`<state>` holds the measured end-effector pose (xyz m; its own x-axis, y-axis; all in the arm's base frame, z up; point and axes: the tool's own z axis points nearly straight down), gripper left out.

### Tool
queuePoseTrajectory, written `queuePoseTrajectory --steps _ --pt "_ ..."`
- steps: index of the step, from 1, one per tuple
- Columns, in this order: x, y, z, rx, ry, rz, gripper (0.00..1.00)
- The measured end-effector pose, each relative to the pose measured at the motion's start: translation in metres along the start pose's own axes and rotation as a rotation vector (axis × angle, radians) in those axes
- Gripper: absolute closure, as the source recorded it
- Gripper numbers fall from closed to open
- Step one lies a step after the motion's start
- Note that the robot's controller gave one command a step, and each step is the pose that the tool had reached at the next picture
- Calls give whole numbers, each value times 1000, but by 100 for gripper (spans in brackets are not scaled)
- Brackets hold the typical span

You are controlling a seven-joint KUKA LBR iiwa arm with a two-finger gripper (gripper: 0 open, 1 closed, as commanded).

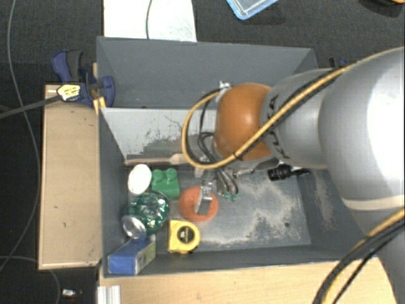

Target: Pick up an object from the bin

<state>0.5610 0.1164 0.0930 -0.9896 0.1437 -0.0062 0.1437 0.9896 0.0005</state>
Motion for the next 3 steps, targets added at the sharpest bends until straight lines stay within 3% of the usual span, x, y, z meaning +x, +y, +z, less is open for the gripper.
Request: queuePoseTrajectory --steps 1,3 --pt "-11 -3 15 -2 -7 106 100" --pt "-11 -3 14 -2 -7 105 100"
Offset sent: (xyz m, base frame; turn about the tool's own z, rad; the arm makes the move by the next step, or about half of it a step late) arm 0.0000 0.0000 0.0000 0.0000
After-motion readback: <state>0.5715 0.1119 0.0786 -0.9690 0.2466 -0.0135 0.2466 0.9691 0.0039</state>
